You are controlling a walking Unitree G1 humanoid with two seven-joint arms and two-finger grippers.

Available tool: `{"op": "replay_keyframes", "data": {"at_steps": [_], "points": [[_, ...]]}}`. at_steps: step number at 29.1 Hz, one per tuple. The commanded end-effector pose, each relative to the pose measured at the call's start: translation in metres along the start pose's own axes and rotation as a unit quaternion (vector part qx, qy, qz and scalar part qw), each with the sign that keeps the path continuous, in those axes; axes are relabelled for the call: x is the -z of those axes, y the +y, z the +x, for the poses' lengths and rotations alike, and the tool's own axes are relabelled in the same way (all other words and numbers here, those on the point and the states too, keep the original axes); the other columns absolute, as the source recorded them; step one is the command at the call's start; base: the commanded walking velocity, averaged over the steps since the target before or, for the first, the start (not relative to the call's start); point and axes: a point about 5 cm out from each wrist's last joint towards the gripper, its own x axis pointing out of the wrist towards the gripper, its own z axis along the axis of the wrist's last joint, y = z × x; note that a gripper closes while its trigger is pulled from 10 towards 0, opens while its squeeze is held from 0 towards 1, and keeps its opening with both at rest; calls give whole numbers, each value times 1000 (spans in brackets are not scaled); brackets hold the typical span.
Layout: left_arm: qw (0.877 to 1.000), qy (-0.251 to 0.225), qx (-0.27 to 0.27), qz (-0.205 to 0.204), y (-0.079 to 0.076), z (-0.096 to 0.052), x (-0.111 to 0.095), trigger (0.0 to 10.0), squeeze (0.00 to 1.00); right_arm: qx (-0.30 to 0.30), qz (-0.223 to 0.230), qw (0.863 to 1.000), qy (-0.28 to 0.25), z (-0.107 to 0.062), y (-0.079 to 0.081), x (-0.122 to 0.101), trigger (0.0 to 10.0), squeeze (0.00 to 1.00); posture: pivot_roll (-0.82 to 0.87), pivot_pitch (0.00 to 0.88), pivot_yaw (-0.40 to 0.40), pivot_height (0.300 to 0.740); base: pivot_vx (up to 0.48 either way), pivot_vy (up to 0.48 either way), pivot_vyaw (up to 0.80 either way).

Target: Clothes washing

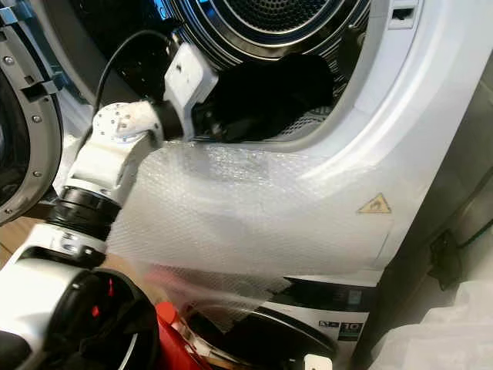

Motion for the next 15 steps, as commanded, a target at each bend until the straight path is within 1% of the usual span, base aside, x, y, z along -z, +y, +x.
{"op": "replay_keyframes", "data": {"at_steps": [1,2,3,4,5,6,8,9,10,11,12,13,14,15], "points": [[999,-28,-36,-30,-7,-1,-6,10000,1000,-8,-1,1000,7,0,5,3,10000,0,111,0,107,740,0,0,0],[995,-48,-61,-56,-16,2,-9,10000,1000,-7,0,1000,6,0,5,3,10000,0,103,0,112,740,0,0,0],[995,-48,-61,-56,-16,2,-9,10000,1000,-7,0,1000,6,0,5,3,10000,0,103,0,112,740,0,0,0],[985,-75,-113,-109,-27,6,-13,10000,1000,-5,2,1000,6,-1,4,4,10000,0,103,0,113,740,0,0,0],[982,-79,-123,-116,-30,7,-14,10000,1000,-5,3,1000,6,-1,4,4,10000,0,103,0,113,740,0,0,0],[977,-81,-155,-125,-35,8,-12,10000,949,-5,2,1000,7,-1,4,4,10000,0,108,0,112,740,0,0,0],[972,-77,-178,-136,-38,9,-9,10000,949,-5,2,1000,7,-1,4,5,10000,0,108,0,112,740,0,0,0],[966,-51,-219,-125,-41,8,-2,10000,0,-5,2,1000,8,-1,5,5,10000,0,105,0,113,740,0,0,0],[963,-44,-236,-125,-43,7,2,10000,0,-5,3,1000,8,-1,5,5,10000,0,103,0,112,740,0,0,0],[954,-34,-262,-140,-46,5,7,10000,0,-4,4,1000,8,-1,4,6,10000,0,102,0,111,740,0,0,0],[954,-34,-262,-140,-46,5,7,10000,0,-4,4,1000,8,-1,4,6,10000,0,102,0,111,740,0,0,0],[951,-38,-279,-131,-45,2,7,10000,0,-5,4,1000,8,-1,5,6,10000,0,100,0,110,740,0,0,0],[950,-41,-284,-122,-44,0,7,10000,0,-5,4,1000,8,-1,5,5,10000,0,100,0,110,740,0,0,0],[950,-41,-284,-122,-44,0,7,10000,0,-5,4,1000,8,-1,5,5,10000,0,100,0,110,740,0,0,0]]}}
